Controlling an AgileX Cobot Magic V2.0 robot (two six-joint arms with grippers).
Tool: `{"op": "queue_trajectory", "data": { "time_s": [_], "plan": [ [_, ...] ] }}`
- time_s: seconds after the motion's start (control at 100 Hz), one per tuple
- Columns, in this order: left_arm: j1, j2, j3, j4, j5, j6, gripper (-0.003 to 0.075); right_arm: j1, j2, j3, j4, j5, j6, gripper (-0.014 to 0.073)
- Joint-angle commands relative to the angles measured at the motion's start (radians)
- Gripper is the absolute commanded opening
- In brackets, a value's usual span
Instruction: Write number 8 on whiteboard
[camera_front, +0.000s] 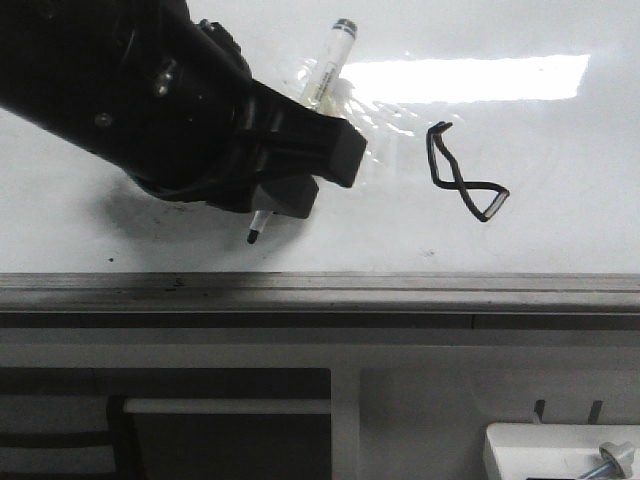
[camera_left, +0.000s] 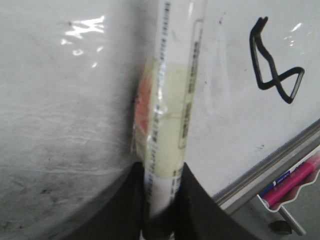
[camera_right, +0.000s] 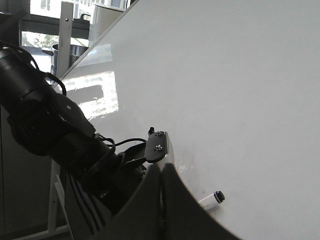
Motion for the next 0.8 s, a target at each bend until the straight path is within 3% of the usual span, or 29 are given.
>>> {"op": "queue_trajectory", "data": {
  "time_s": [0.0, 0.08, 0.27, 0.48, 0.65, 0.79],
  "plan": [
    [0.007, -0.009, -0.028, -0.025, -0.131, -0.008, -0.0019, -0.004, 0.002, -0.01, 0.012, -0.069, 0.004, -0.0057],
    [0.007, -0.009, -0.028, -0.021, -0.155, -0.008, 0.001, -0.004, 0.002, 0.002, 0.012, -0.071, 0.004, -0.0057],
    [0.009, -0.009, -0.028, -0.019, -0.157, -0.008, 0.0245, -0.004, 0.002, 0.003, 0.012, -0.074, 0.007, -0.0057],
    [0.009, -0.009, -0.028, -0.019, -0.175, -0.008, 0.038, -0.004, 0.002, 0.003, 0.012, -0.074, 0.007, -0.0057],
    [0.001, -0.027, -0.03, -0.023, -0.175, -0.01, 0.0599, -0.004, 0.002, 0.003, 0.012, -0.075, 0.007, -0.0057],
    [-0.055, -0.13, -0.025, -0.023, -0.175, -0.01, 0.0627, -0.004, -0.002, 0.003, 0.008, -0.055, 0.007, -0.0057]
  ]
}}
